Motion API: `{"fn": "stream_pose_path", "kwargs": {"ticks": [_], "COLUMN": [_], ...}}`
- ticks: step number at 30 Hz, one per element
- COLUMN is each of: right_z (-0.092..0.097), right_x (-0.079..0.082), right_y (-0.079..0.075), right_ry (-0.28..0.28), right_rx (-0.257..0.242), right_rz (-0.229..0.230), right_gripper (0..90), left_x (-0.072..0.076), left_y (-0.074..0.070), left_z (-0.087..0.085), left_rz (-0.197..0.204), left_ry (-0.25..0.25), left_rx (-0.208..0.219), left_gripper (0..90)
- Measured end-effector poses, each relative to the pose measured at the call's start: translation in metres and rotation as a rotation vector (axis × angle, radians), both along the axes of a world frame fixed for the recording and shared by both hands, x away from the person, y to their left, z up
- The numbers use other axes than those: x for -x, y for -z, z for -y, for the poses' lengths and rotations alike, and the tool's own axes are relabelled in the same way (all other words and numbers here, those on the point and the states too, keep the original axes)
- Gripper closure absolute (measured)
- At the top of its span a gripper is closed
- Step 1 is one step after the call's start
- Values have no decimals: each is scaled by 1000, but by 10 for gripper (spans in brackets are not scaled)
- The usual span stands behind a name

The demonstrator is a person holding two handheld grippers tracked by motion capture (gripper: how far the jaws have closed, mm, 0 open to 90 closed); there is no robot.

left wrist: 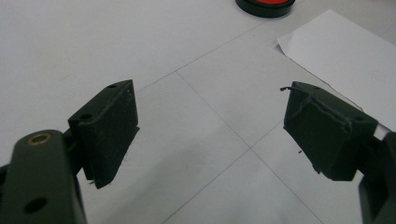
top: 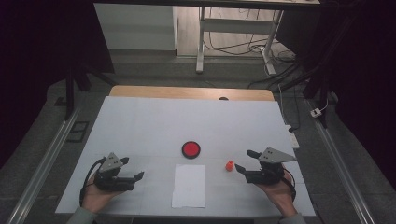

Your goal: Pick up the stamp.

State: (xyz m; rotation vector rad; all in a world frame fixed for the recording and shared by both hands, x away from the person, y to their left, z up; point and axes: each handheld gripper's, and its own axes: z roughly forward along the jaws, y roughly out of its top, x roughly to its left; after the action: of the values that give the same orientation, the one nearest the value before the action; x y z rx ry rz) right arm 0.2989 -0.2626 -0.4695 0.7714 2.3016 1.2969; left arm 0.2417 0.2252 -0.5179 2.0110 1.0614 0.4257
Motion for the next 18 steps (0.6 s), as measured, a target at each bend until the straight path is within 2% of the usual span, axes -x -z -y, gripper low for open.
{"fn": "stream_pose_path", "kwargs": {"ticks": [10, 13, 14, 18], "right_z": [-26, -32, -33, -33], "right_x": [-10, -9, -10, -13], "right_y": [-1, 4, 6, 11], "right_ry": [-31, -41, -38, -27], "right_rx": [21, 18, 37, 60], "right_rz": [-19, -26, -30, -43], "right_gripper": [281, 289, 288, 301], "left_x": [-4, -5, -5, -4], "left_y": [0, 1, 1, 1], "left_z": [4, 4, 4, 4], "left_rz": [-6, -7, -8, -8], "left_ry": [16, 16, 15, 15], "left_rx": [-7, -9, -9, -12], "left_gripper": [180, 180, 180, 181]}}
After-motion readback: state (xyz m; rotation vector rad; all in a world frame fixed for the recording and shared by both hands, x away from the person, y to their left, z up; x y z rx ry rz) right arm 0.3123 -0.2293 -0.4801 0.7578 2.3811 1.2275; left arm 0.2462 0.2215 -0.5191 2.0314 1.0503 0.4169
